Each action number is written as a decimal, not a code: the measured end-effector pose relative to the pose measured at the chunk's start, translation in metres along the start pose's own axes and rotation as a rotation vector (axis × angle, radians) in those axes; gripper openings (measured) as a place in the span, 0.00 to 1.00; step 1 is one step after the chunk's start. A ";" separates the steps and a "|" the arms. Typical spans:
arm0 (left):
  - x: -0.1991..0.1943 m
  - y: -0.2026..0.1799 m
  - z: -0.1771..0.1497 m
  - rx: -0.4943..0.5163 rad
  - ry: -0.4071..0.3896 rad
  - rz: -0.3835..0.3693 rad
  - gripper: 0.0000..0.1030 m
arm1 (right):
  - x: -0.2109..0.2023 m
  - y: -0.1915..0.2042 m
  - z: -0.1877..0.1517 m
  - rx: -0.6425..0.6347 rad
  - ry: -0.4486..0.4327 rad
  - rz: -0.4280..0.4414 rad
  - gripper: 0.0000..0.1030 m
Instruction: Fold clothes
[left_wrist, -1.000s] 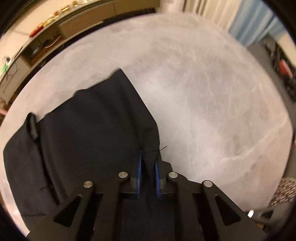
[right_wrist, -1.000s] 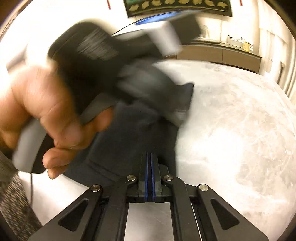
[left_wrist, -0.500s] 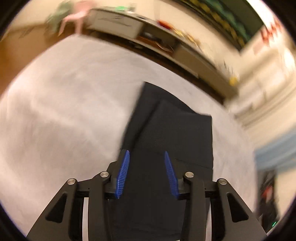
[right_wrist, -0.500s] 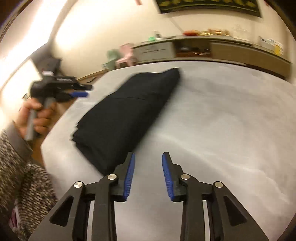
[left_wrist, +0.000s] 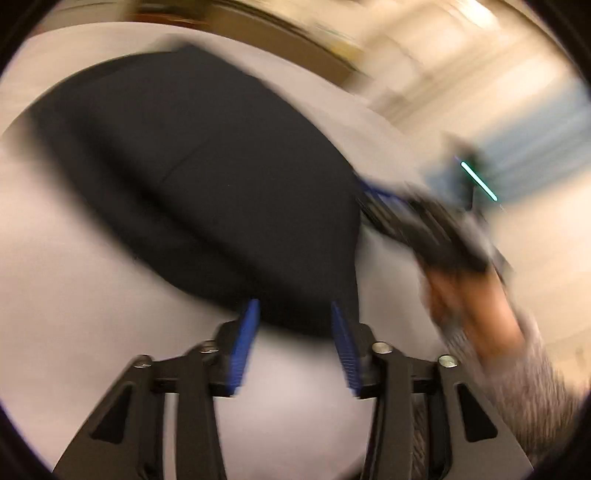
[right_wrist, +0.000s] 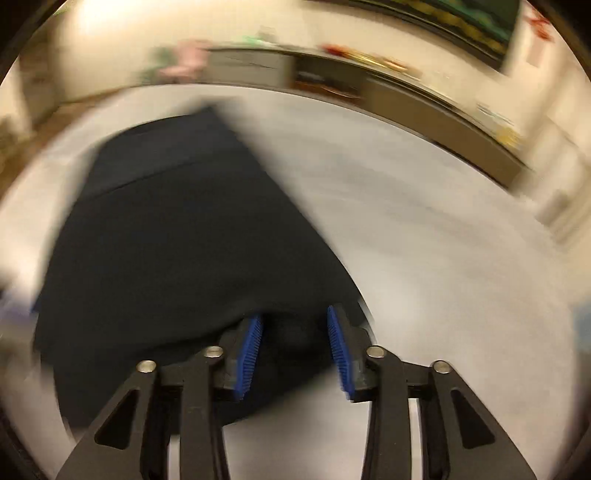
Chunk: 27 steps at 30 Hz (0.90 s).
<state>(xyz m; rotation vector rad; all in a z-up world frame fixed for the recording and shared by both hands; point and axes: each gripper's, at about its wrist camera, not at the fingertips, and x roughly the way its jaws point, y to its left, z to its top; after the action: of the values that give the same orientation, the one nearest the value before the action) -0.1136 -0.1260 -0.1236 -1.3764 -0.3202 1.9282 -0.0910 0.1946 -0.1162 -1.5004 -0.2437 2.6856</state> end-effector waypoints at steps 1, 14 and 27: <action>-0.002 -0.006 -0.001 0.026 -0.009 -0.003 0.39 | 0.000 -0.022 -0.002 0.042 0.023 -0.044 0.45; -0.048 0.096 0.012 -0.391 -0.175 0.074 0.37 | -0.070 0.129 -0.005 -0.286 -0.150 0.312 0.55; -0.037 0.103 0.017 -0.458 -0.254 -0.088 0.41 | -0.071 0.105 0.026 -0.213 -0.099 0.524 0.07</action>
<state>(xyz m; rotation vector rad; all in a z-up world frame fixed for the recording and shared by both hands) -0.1659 -0.2194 -0.1501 -1.3623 -0.9792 2.0342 -0.0728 0.0794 -0.0600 -1.6872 -0.1618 3.2359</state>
